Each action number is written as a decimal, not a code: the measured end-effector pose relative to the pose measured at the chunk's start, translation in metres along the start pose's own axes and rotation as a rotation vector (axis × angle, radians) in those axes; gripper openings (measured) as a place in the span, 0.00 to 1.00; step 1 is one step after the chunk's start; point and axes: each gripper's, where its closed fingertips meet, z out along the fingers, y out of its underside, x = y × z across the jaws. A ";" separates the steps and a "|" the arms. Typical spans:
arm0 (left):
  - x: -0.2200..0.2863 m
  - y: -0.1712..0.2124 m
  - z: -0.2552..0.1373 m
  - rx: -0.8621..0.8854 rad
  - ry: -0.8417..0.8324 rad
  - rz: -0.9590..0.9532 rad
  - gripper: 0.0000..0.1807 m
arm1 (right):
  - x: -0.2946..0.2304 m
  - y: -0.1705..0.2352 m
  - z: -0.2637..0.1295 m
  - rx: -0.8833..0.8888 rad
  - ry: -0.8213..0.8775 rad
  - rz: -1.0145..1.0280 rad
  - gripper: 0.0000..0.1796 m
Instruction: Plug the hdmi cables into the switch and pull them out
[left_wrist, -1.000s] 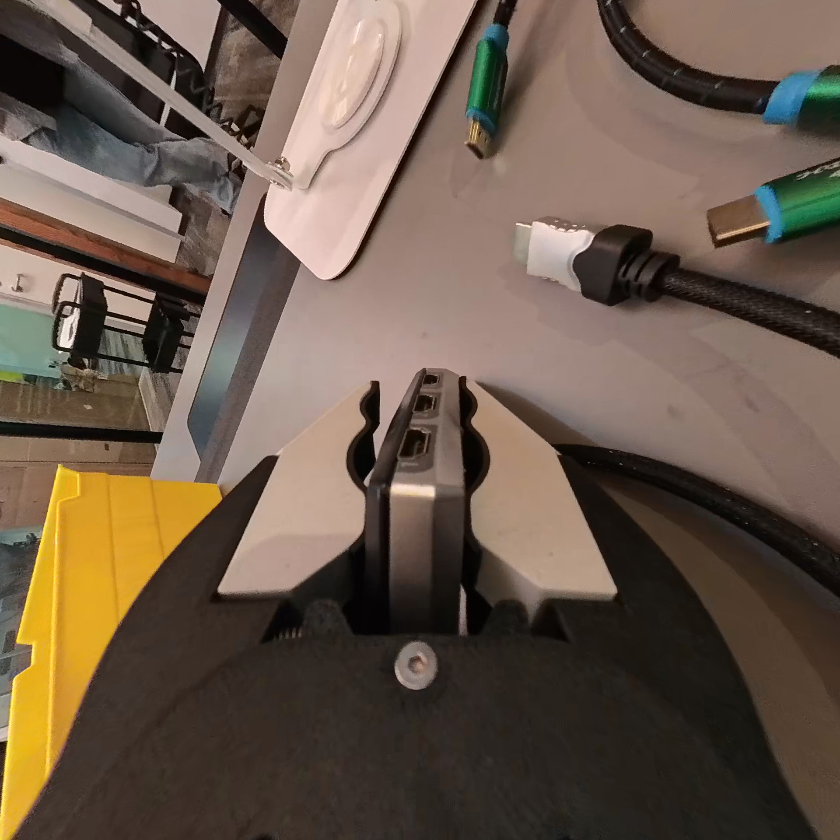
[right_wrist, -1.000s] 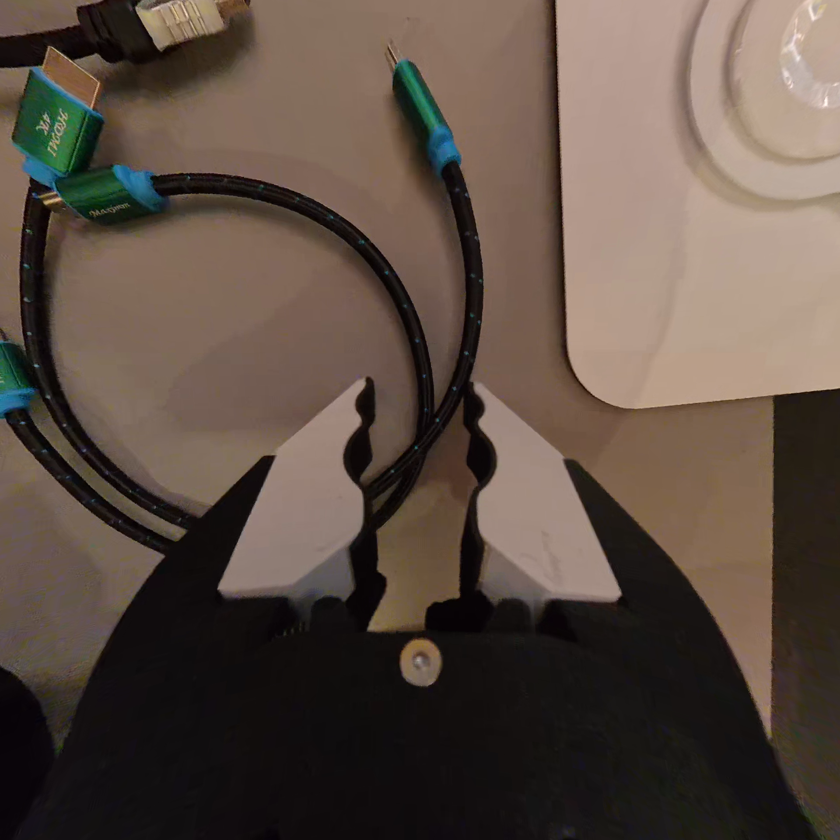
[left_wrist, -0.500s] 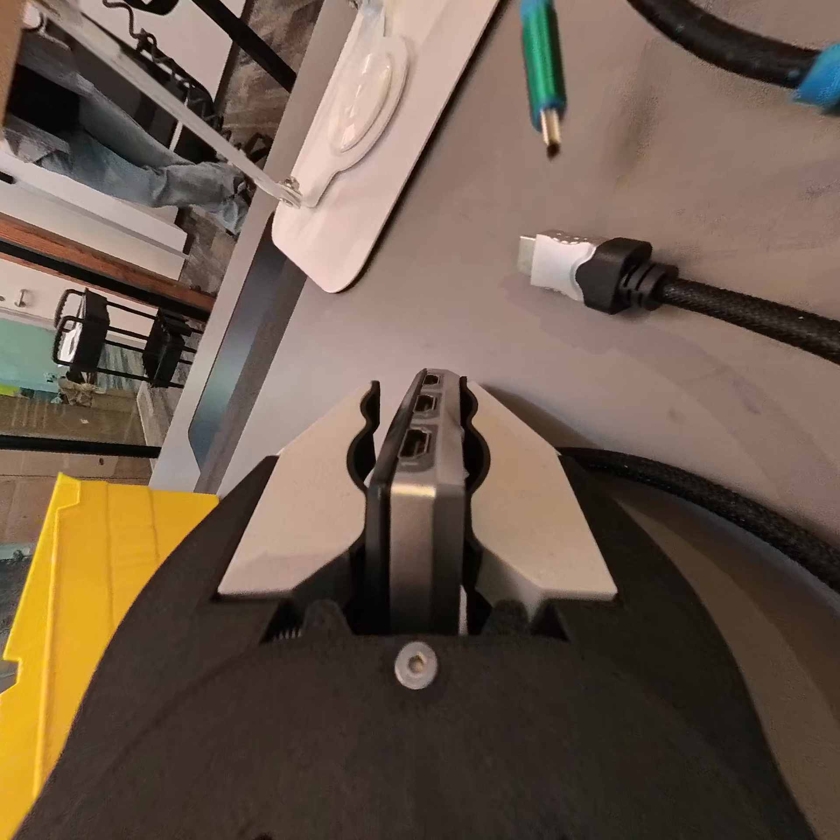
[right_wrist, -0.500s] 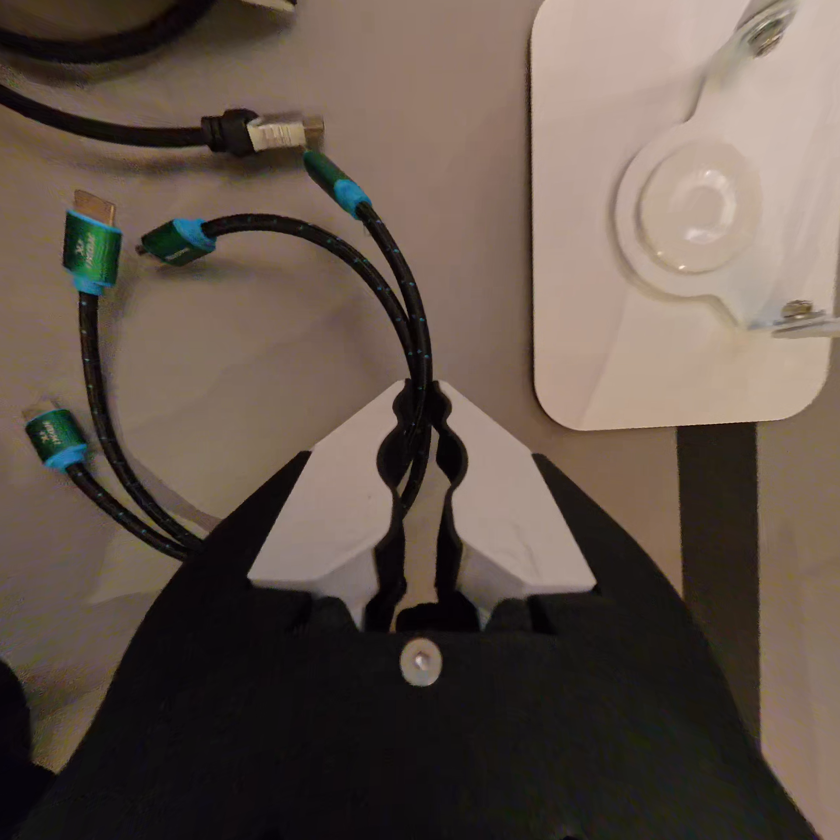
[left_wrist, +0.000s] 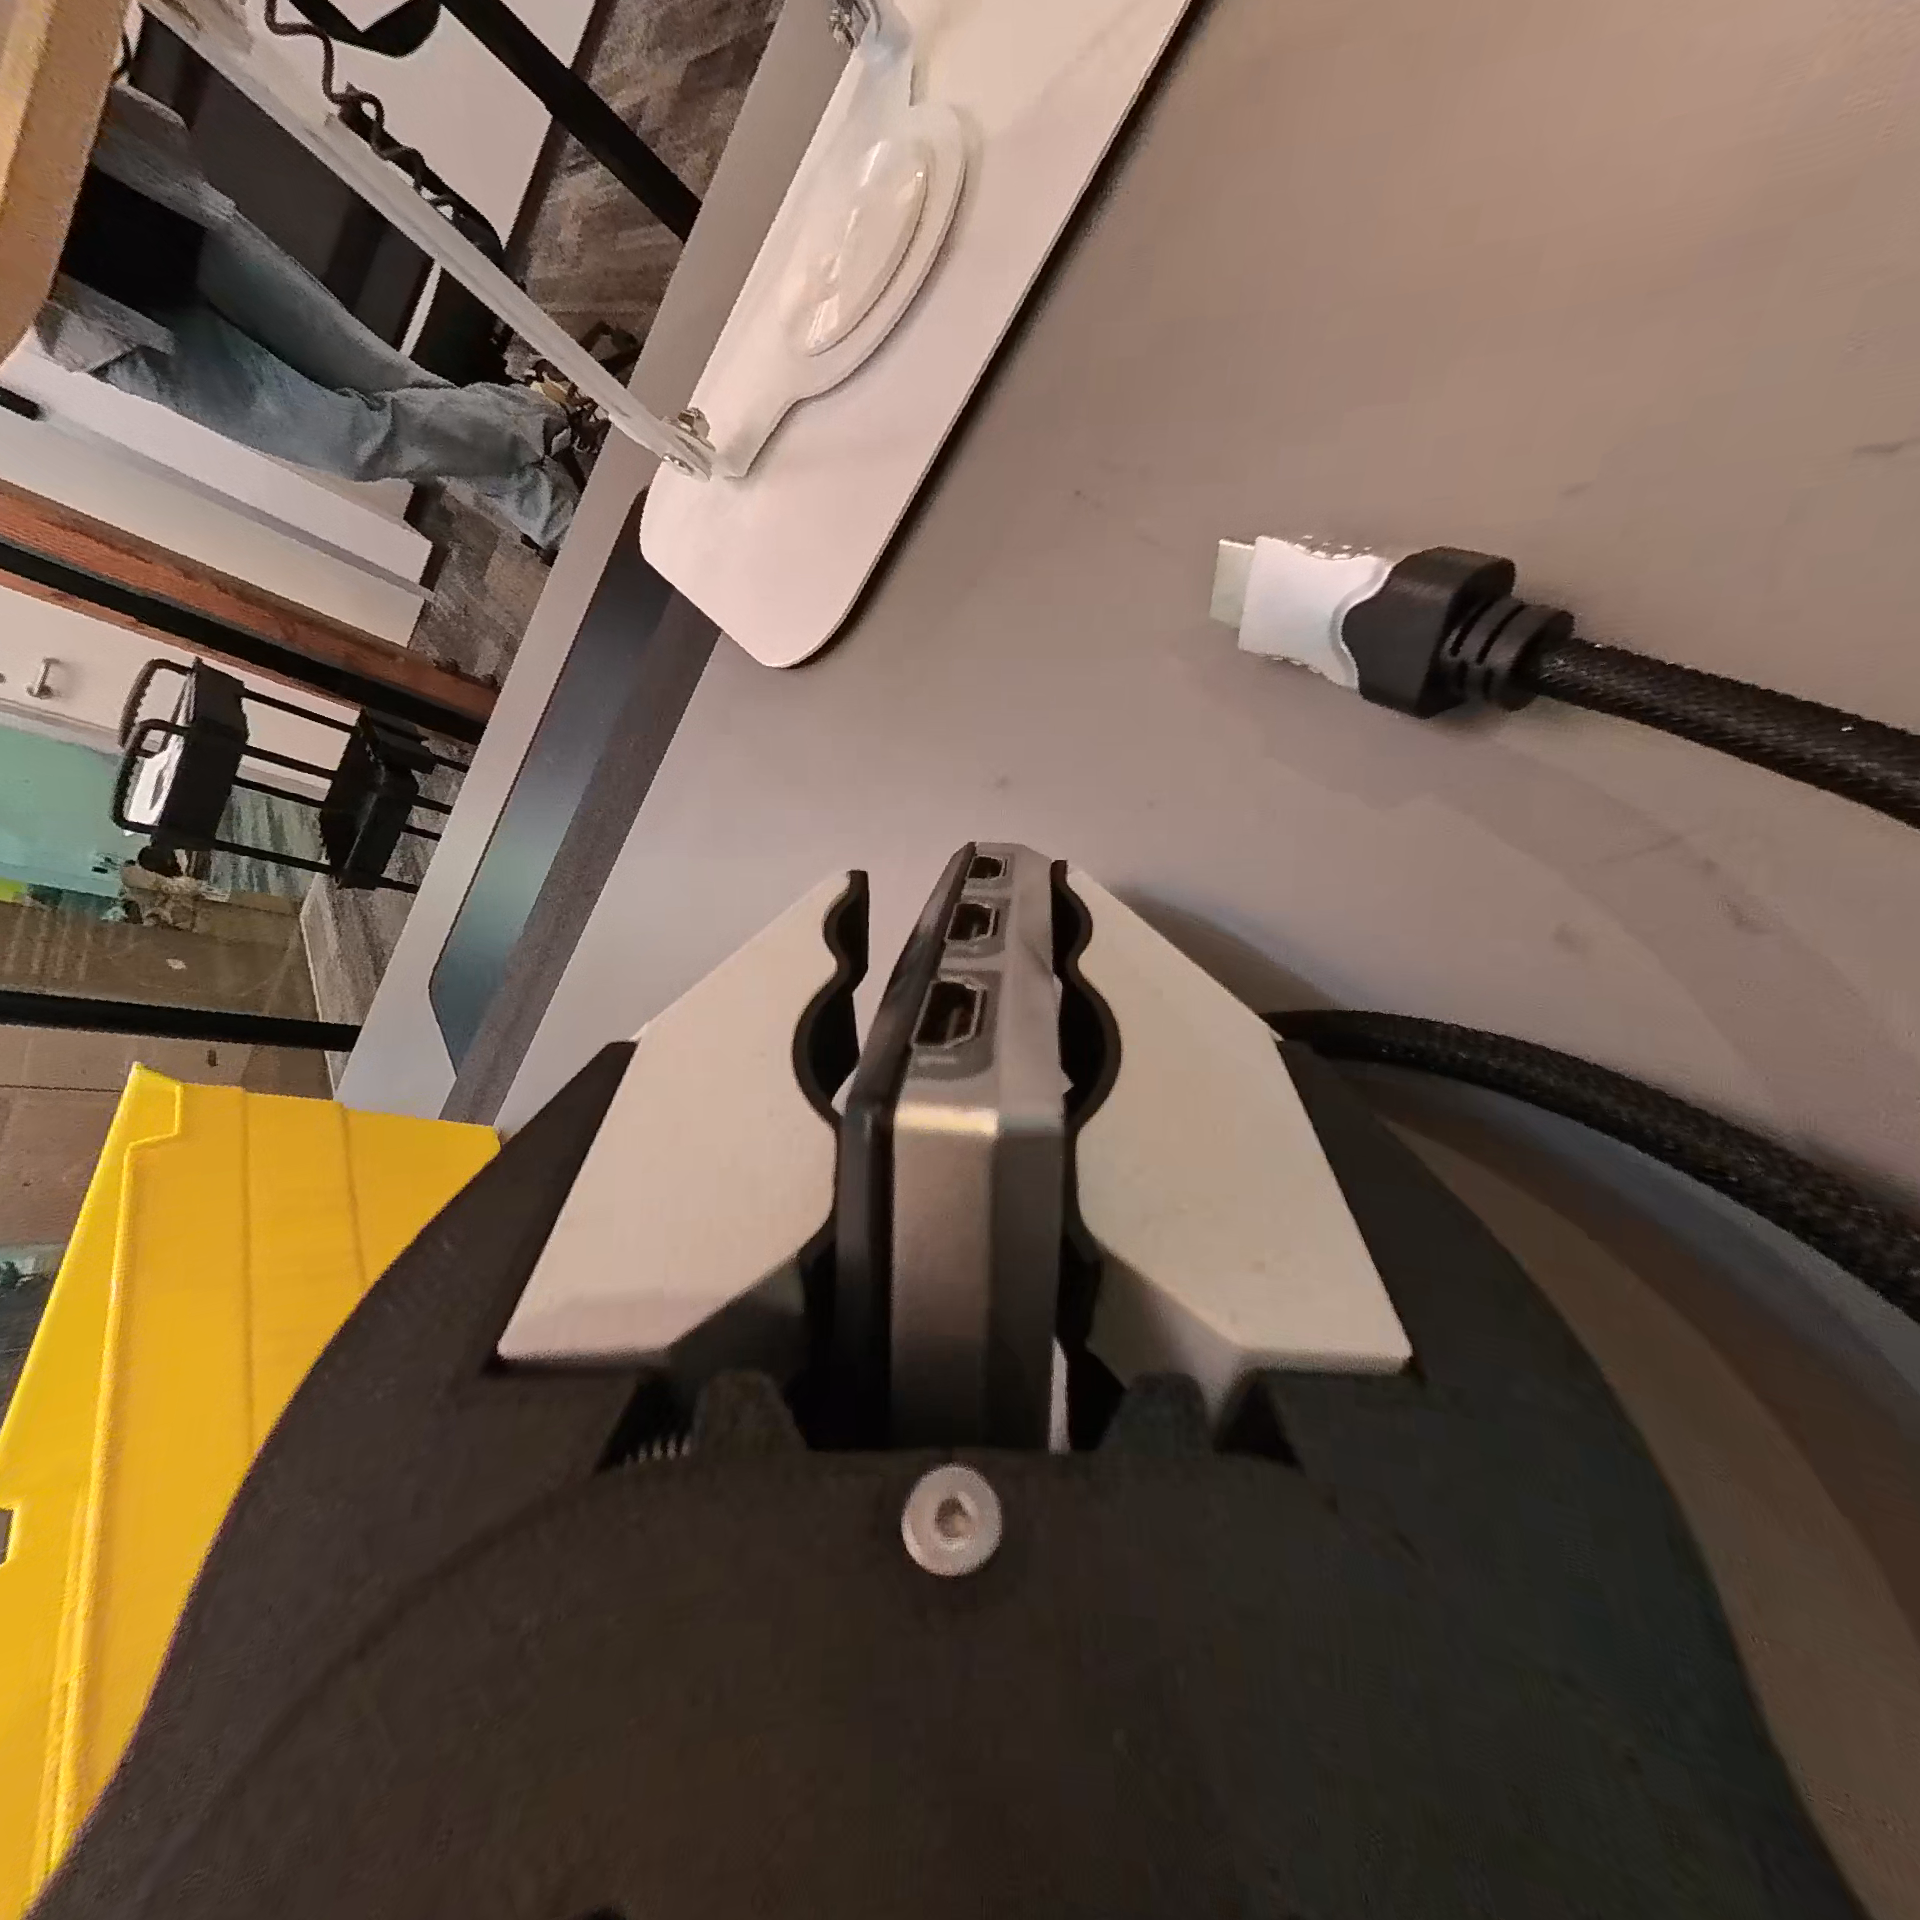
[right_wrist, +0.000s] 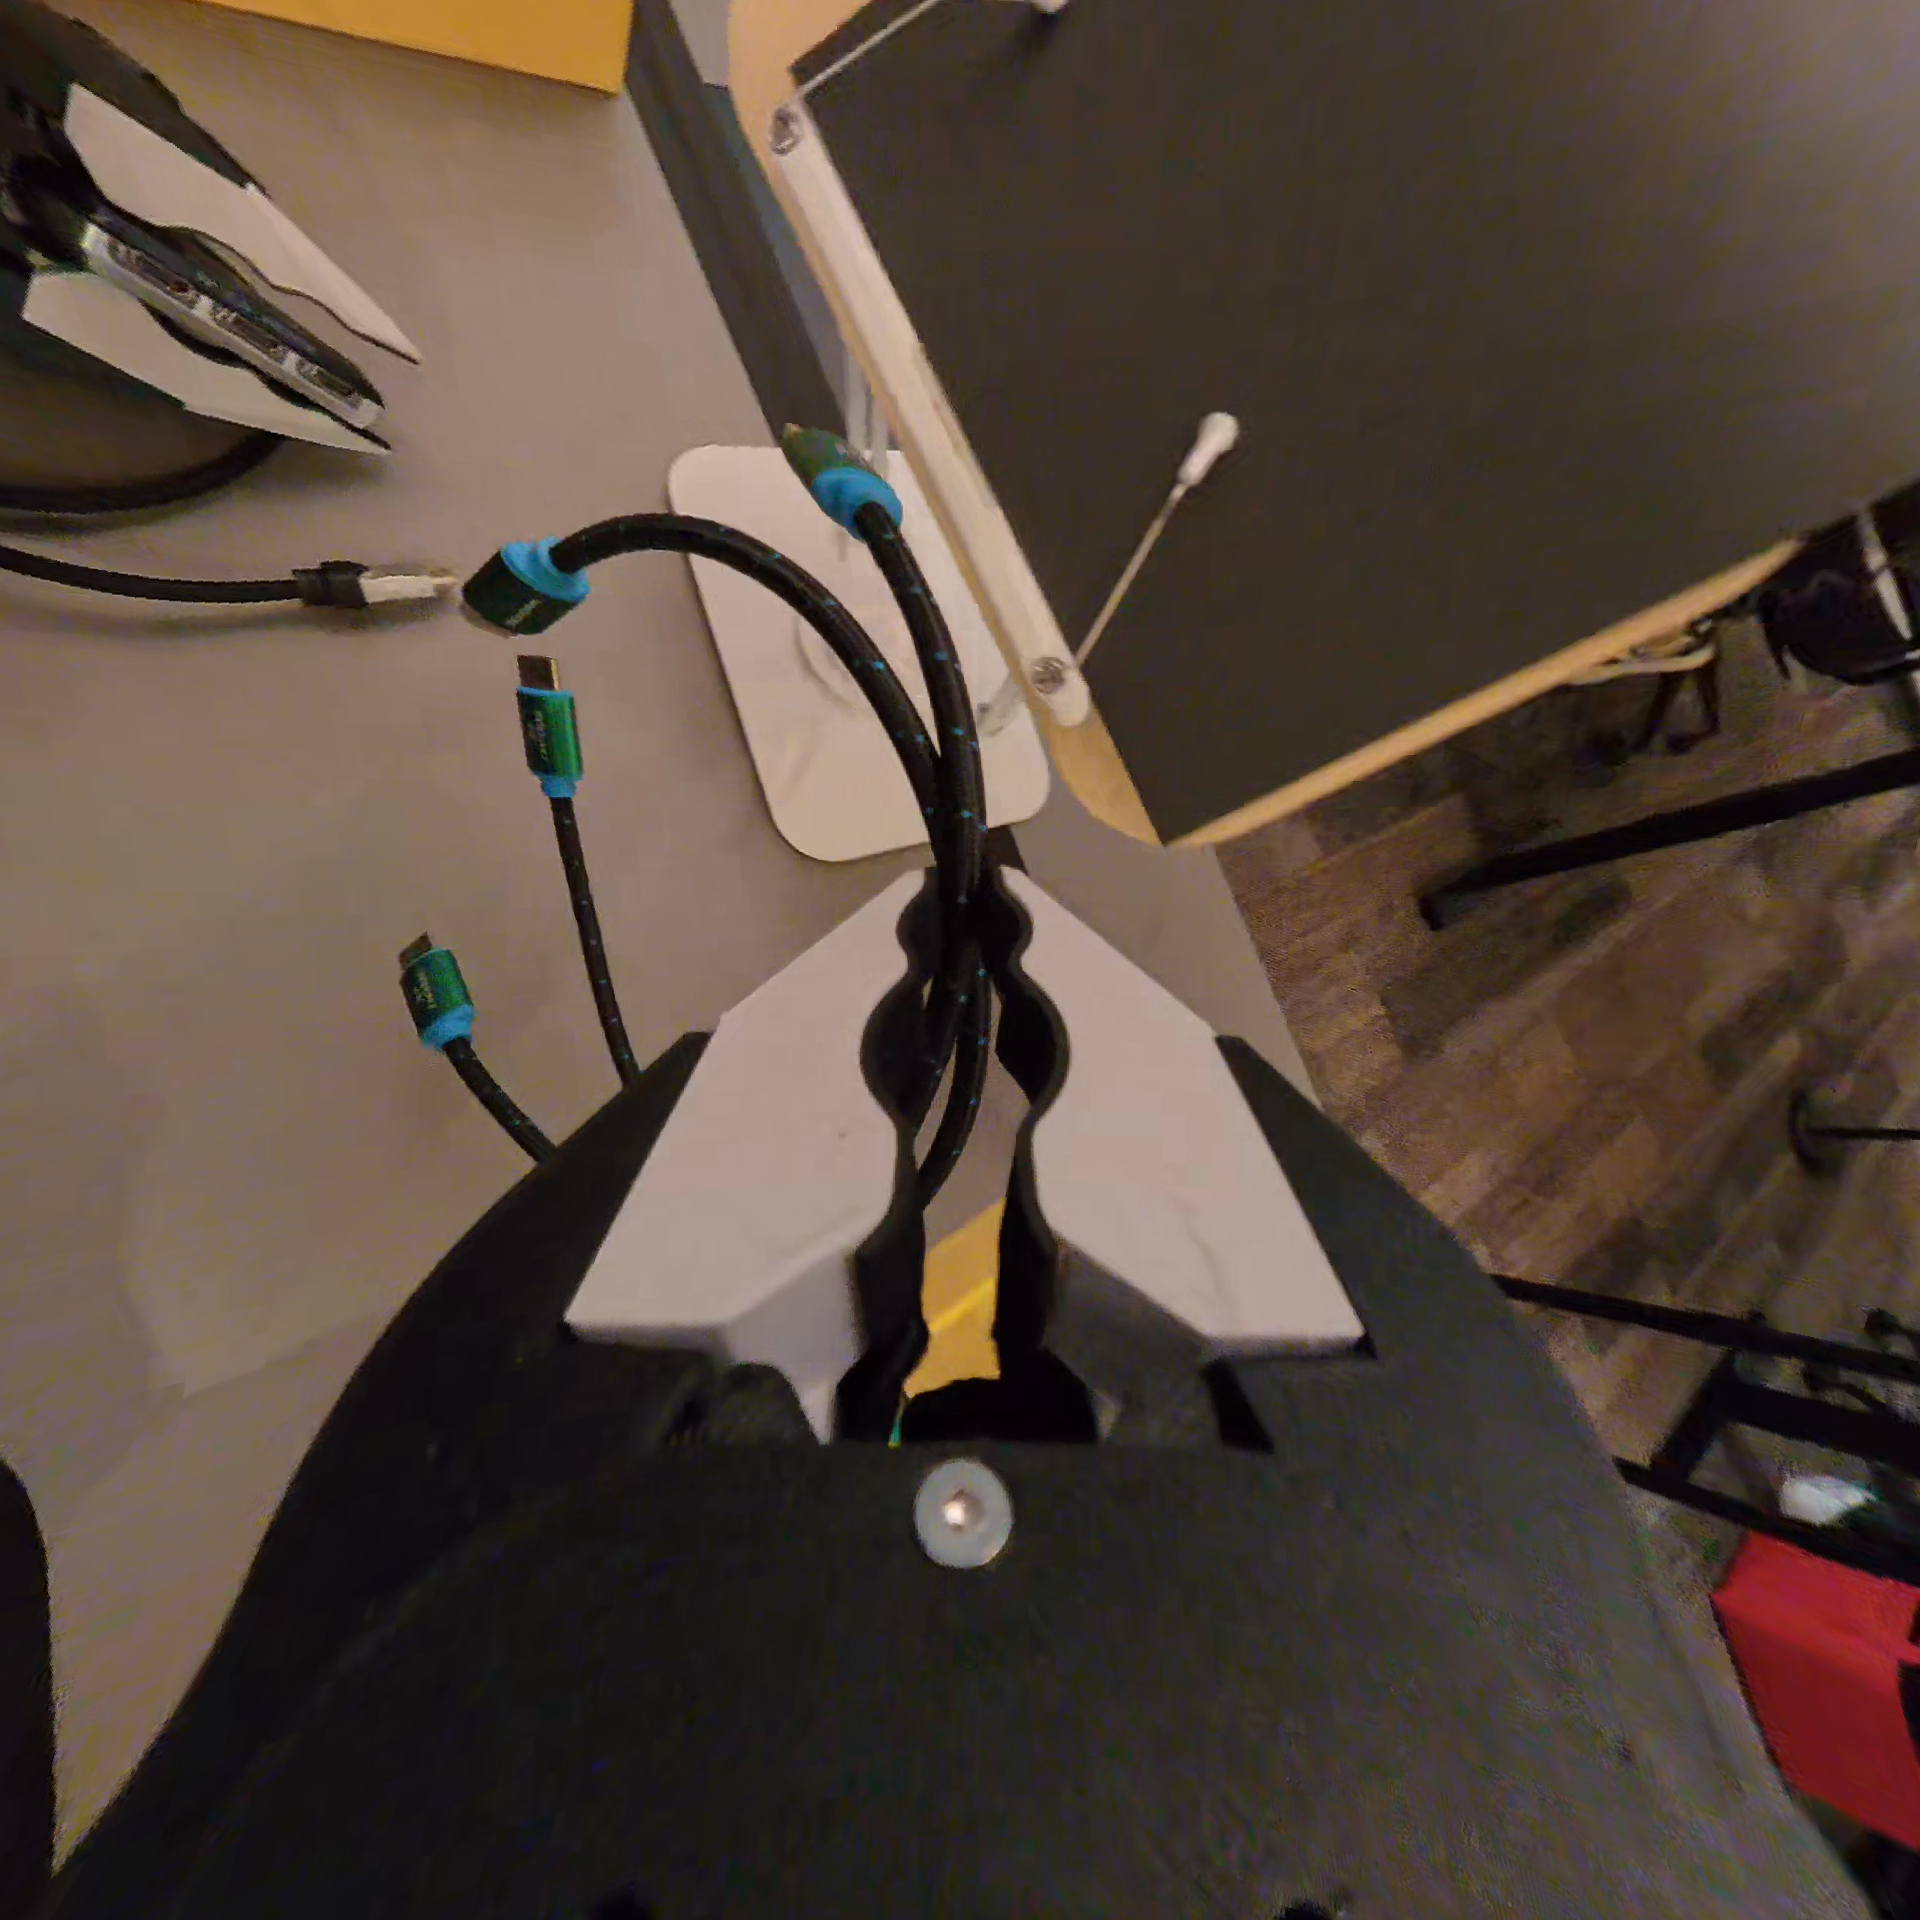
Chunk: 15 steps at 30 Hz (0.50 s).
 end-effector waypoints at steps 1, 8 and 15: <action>0.000 0.000 0.000 0.000 0.000 0.001 0.18 | 0.011 0.006 -0.014 -0.007 0.034 0.011 0.03; 0.000 0.000 0.000 0.000 -0.001 0.002 0.18 | 0.075 0.072 -0.098 -0.048 0.255 0.171 0.03; 0.002 0.001 0.002 -0.008 0.001 0.013 0.19 | 0.102 0.169 -0.142 0.039 0.419 0.436 0.03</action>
